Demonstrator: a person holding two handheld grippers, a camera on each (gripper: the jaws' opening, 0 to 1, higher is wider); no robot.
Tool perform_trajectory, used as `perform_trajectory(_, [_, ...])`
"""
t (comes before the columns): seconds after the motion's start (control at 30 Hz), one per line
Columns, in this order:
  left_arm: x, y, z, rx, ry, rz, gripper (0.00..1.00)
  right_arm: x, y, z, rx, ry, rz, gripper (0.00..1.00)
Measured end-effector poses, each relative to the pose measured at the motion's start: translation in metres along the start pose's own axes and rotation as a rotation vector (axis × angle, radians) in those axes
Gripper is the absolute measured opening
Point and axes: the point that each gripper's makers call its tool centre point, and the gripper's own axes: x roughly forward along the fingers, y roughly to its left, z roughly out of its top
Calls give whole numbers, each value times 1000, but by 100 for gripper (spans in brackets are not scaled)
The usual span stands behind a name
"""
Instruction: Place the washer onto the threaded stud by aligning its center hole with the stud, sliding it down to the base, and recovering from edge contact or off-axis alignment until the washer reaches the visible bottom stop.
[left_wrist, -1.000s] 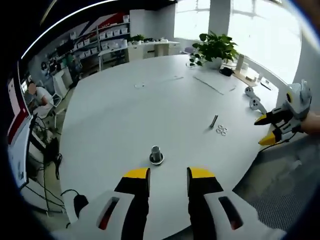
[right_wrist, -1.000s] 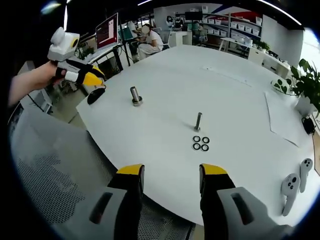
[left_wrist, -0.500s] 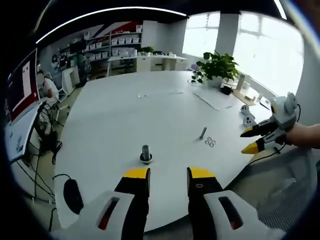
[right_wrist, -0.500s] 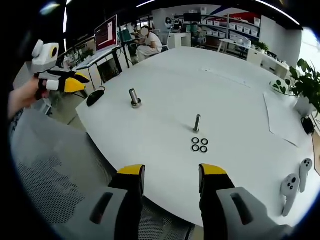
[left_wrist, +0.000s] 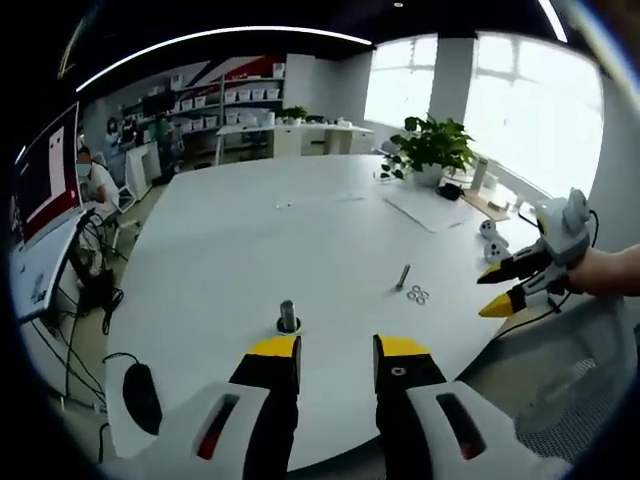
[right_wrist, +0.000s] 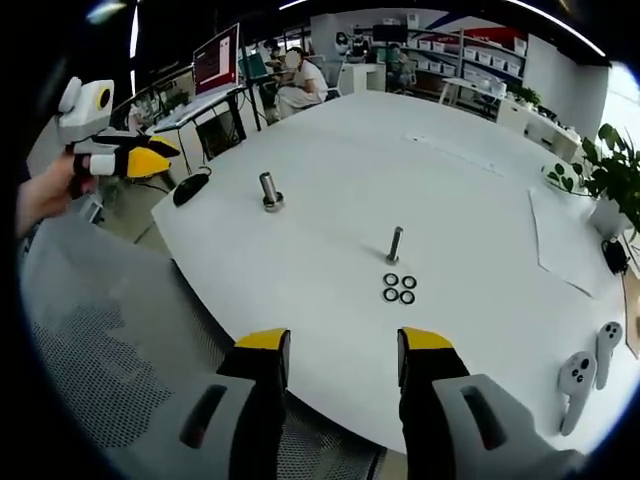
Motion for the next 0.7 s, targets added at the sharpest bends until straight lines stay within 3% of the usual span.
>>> perform_trajectory(0.2, [8, -3, 2, -16, -15, -8, 27, 0, -1, 0, -2, 2, -5, 45])
perform_trajectory(0.3, [12, -4, -9, 5, 23, -9, 27, 0, -1, -2, -3, 9, -8, 45])
perform_trajectory(0.6, [15, -8, -11, 8, 32, -42, 32, 0, -1, -3, 3, 10, -13, 45])
perform_trajectory(0.7, [18, -16, -18, 45, 62, -64, 33, 1, -1, -5, 3, 16, -15, 45])
